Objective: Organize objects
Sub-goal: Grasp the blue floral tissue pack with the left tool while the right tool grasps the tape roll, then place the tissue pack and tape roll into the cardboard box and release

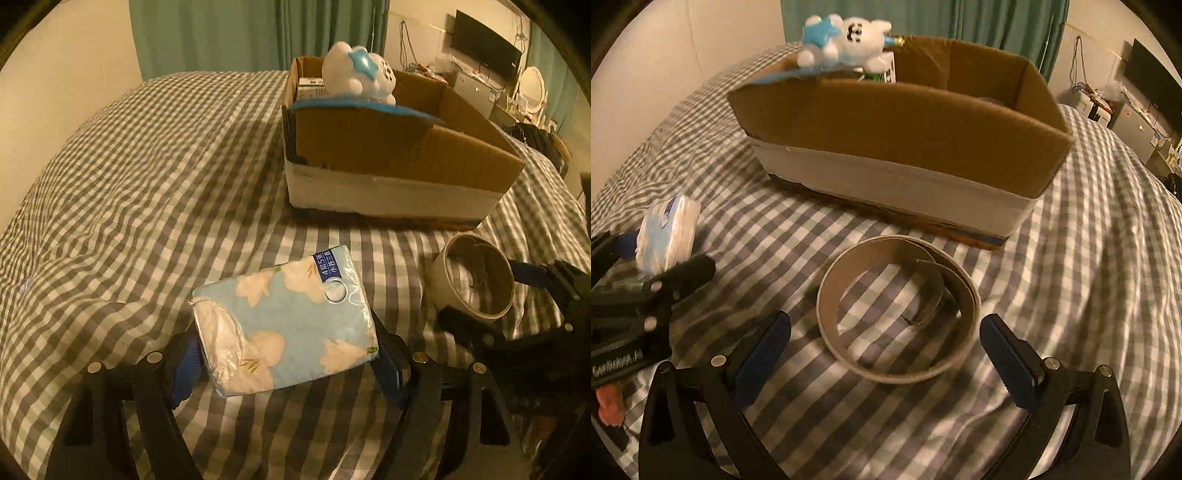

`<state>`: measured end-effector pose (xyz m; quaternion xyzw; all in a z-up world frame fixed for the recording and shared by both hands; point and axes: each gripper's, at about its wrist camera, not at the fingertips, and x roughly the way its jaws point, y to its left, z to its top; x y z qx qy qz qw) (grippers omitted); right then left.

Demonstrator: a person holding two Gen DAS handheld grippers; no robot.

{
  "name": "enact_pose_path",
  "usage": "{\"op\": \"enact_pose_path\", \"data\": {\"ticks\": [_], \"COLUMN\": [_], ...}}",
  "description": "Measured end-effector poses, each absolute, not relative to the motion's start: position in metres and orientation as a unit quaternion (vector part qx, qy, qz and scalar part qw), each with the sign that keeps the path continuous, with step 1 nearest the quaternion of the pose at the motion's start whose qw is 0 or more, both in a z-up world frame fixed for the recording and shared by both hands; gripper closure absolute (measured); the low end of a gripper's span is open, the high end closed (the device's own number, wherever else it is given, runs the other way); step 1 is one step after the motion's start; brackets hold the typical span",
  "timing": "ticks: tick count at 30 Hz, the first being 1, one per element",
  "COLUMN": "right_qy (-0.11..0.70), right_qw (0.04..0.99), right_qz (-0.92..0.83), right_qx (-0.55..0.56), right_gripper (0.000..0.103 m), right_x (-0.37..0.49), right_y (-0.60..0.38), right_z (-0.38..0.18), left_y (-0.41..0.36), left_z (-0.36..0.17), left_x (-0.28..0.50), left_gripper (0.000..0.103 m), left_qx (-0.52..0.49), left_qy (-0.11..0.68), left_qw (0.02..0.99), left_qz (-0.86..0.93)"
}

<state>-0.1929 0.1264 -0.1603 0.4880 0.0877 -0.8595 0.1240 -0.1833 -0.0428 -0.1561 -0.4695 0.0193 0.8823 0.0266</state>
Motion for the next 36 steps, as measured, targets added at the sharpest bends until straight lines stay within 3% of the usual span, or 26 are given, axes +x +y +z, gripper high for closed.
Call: {"op": "enact_pose_path", "data": {"ticks": [3,17,26,36], "right_qy": [0.1,0.058,0.053,0.075], "right_qw": [0.11,0.129,0.138,0.149], "right_qz": [-0.862,-0.896,-0.923,-0.948], "right_qx": [0.484,0.42,0.356,0.27], "right_gripper": [0.019,0.021,0.021,0.021], "right_x": [-0.195,-0.123,-0.074,-0.086], "right_y": [0.124,0.139,0.15,0.153], "right_z": [-0.163,-0.099,-0.036,0.041], "left_y": [-0.044,-0.024,-0.015,-0.009], "left_z": [-0.154,-0.108,-0.037,0.045], "left_x": [-0.179,-0.126,-0.106,-0.139], "left_gripper": [0.023,0.023,0.023,0.023], "left_qx": [-0.468,-0.444,-0.381,-0.299], "left_qy": [0.02,0.03,0.039,0.043], "left_qw": [0.024,0.038,0.052,0.075], "left_qz": [0.883,0.895,0.922,0.95]}}
